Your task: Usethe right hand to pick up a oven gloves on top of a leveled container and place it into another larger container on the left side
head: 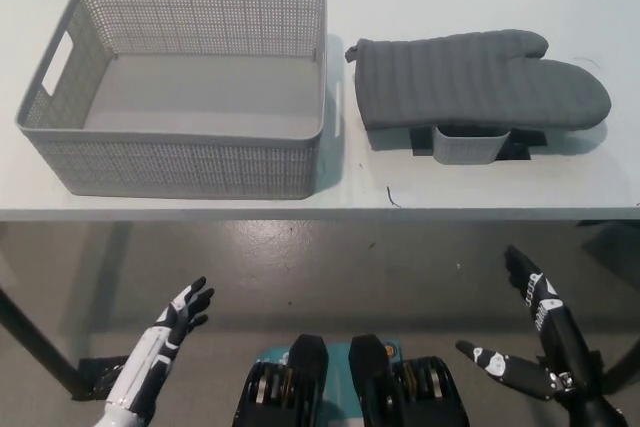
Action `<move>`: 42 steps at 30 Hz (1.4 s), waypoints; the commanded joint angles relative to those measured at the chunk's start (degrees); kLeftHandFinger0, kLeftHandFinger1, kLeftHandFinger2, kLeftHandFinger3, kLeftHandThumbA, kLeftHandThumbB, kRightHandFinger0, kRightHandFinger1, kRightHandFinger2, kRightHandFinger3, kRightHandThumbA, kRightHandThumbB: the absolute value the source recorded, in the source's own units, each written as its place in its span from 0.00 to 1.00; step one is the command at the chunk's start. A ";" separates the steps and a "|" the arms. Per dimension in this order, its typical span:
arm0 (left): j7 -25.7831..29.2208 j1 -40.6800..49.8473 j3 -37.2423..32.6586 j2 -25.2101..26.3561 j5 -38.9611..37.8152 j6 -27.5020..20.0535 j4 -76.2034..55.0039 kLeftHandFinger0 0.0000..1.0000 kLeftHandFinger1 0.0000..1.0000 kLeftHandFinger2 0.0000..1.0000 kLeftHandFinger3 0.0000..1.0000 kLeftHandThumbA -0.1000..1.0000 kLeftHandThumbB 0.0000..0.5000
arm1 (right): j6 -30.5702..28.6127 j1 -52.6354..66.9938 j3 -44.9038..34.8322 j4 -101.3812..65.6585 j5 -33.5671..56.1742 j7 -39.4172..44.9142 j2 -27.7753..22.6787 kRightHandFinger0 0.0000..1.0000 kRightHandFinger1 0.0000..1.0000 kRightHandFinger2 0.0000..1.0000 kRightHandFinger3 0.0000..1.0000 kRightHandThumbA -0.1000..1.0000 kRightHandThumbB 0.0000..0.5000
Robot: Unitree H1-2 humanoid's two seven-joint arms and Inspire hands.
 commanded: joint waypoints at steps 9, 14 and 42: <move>0.02 2.54 3.51 1.62 0.55 -5.38 -2.28 1.00 1.00 1.00 1.00 1.00 0.84 | -8.87 -0.39 -1.93 -8.95 -18.88 -10.40 0.79 1.00 1.00 1.00 1.00 1.00 0.67; 0.59 2.96 4.43 1.32 0.48 -5.41 -2.14 1.00 1.00 1.00 1.00 1.00 0.91 | -8.32 -1.23 -4.89 -14.49 -29.54 -14.17 -1.37 1.00 1.00 1.00 1.00 1.00 0.65; 0.28 4.37 5.42 1.09 0.01 -6.82 -1.02 1.00 1.00 1.00 1.00 1.00 0.97 | 20.69 -28.65 -3.60 -10.84 -58.39 -3.15 -16.58 1.00 1.00 1.00 1.00 0.99 0.94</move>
